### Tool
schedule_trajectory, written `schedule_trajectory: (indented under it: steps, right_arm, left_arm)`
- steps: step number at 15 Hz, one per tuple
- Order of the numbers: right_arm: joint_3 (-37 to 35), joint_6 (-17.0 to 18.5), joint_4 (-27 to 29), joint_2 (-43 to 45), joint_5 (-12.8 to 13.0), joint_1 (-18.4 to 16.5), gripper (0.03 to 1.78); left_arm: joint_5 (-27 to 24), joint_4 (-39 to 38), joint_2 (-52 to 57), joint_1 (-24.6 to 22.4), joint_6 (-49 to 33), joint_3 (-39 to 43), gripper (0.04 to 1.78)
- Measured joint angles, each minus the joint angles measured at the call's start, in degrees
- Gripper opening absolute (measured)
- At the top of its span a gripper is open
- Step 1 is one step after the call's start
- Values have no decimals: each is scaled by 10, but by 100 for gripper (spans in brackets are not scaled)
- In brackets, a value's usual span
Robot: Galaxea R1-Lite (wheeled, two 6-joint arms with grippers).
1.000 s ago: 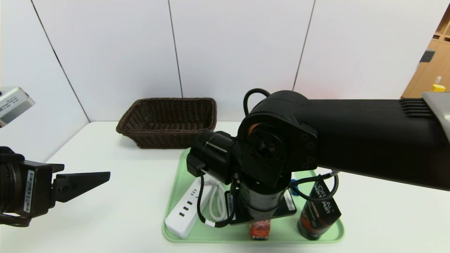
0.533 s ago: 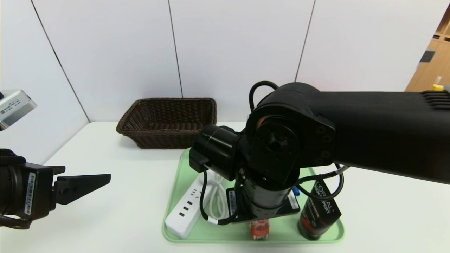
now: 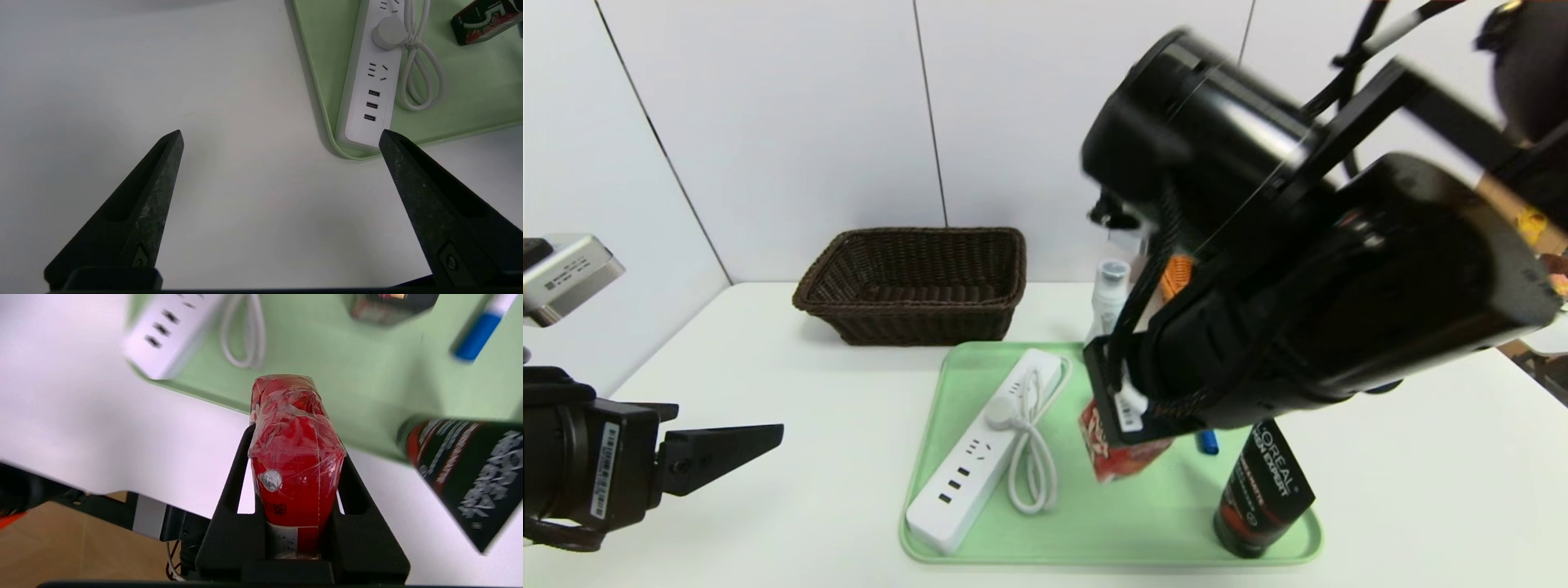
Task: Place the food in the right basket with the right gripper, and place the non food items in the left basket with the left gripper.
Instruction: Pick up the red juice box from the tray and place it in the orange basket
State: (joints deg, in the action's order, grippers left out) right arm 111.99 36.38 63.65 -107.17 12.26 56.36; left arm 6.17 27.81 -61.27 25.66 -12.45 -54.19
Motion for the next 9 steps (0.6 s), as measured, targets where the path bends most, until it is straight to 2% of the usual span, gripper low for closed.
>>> schedule_trajectory:
  steps: [2,5,7,9]
  right_arm:
    - [0,-67,-56,42,0,-44,37]
    - [-1,-153,-153,79,-36,-155,37]
    - [-3,-188,-208,85,-74,-243,37]
    - [-5,-197,-250,69,-107,-332,37]
  left_arm:
    - [0,0,0,0,0,5,169]
    - [0,0,-1,0,0,9,169]
    - [0,0,-2,0,0,9,169]
    - [0,0,-4,0,1,8,169]
